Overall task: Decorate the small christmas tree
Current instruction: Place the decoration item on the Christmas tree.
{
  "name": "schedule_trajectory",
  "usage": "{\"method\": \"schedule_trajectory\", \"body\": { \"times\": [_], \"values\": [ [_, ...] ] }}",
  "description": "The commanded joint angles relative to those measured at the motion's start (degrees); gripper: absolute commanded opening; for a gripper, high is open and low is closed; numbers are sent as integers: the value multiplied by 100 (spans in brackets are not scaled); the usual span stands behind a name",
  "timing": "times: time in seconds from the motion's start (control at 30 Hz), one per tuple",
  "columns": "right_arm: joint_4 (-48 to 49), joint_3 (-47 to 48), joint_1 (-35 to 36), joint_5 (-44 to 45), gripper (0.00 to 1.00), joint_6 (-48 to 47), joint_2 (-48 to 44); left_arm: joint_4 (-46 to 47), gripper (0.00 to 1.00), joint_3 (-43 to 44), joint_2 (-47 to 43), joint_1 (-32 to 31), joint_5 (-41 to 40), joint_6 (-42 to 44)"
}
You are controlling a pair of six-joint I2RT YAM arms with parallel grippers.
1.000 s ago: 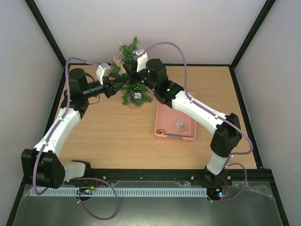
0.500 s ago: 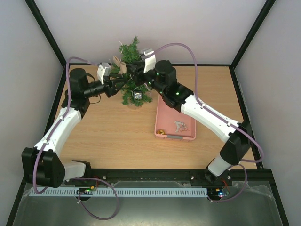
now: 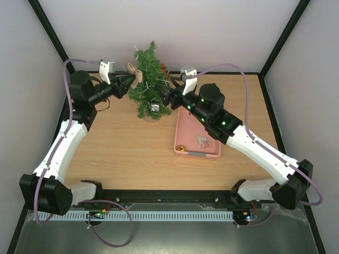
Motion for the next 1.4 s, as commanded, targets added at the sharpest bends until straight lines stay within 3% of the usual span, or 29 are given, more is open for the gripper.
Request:
{"method": "schedule_trajectory", "body": {
  "times": [0.0,0.2,0.27,0.57,0.87,1.37],
  "values": [
    [39,-512,-4,92,76,111,-567,-22,34,295,115,150,-557,-599],
    [-180,-1176,-2,246,91,121,-1286,55,29,596,630,149,-189,-567],
    [-222,-1349,-2,378,100,101,-1486,100,27,659,748,104,-93,-568],
    [-482,-1518,0,643,98,-27,-1762,163,27,677,1028,-384,-158,-444],
    [-565,-1606,-6,752,98,48,-1774,84,28,686,1013,-436,-350,-303],
    [-1105,-1774,-5,980,98,481,-1785,-248,51,910,443,-421,-689,-172]
  ]
}}
